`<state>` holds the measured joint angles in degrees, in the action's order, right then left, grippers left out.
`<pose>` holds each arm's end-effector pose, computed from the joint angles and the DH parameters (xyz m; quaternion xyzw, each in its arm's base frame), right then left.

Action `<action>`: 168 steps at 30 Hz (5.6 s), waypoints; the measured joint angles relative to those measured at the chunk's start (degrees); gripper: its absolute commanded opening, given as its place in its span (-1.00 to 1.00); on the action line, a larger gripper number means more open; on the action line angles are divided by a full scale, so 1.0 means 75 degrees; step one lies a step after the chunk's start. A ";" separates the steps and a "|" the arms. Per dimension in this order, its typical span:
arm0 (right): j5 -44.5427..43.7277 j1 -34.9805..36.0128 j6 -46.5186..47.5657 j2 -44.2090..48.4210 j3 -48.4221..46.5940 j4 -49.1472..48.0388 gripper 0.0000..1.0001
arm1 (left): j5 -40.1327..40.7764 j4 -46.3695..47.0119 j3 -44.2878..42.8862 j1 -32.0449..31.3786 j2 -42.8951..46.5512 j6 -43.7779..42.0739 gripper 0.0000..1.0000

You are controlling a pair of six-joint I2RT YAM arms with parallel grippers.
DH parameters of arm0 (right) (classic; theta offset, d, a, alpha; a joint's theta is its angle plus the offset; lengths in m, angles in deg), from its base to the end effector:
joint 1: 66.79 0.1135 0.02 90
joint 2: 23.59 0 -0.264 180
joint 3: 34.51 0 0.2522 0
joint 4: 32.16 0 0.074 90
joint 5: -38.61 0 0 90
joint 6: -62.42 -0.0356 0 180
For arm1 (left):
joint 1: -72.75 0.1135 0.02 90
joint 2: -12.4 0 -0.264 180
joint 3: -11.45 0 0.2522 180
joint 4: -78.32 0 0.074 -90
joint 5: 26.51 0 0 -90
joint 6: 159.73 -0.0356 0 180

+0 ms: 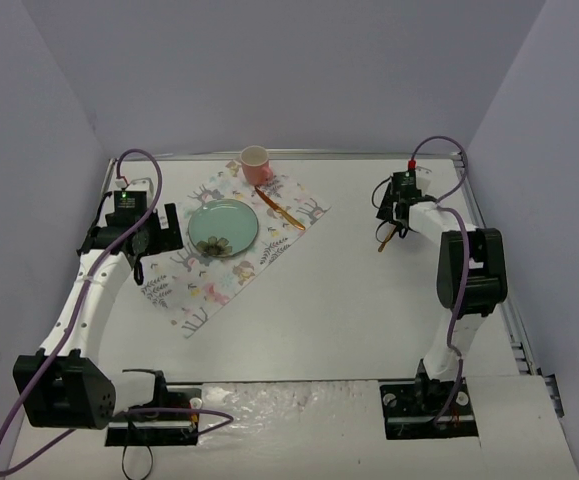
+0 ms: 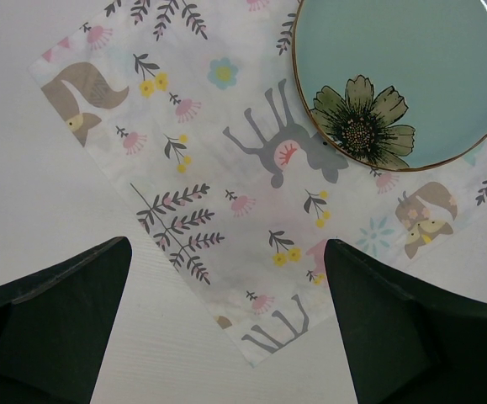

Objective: Set the dinner table for one person

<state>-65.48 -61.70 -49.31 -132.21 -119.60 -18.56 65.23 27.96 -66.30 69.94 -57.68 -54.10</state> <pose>0.4212 0.0288 0.1975 0.1826 0.8714 -0.0044 0.4552 0.2603 -0.0117 0.3211 -0.1083 0.9095 -0.0506 0.3982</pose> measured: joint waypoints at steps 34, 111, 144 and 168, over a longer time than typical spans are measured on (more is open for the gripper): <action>0.0522 -0.0289 0.0123 -0.1052 -0.0270 -0.0931 -1.00 | 0.0006 -0.0002 0.0000 -0.0111 0.0001 0.0000 0.94; 0.3351 0.5279 0.1676 0.2201 0.1084 -0.1557 -1.00 | -0.4313 0.3909 -0.0586 -0.2237 -0.2421 0.2523 -0.92; 0.3485 0.4644 0.1495 0.4148 0.2801 -0.1845 0.73 | -0.5317 0.4638 0.1877 0.1638 -0.0085 -0.1109 -1.00; 0.3319 0.4183 0.1501 0.5613 0.3845 -0.1717 0.85 | -0.8581 0.2829 0.0807 0.3390 -0.2830 -0.4040 -1.00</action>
<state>-40.59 -30.32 -38.06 -90.11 -90.77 -31.44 0.86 49.18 -60.24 95.36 -78.91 -84.40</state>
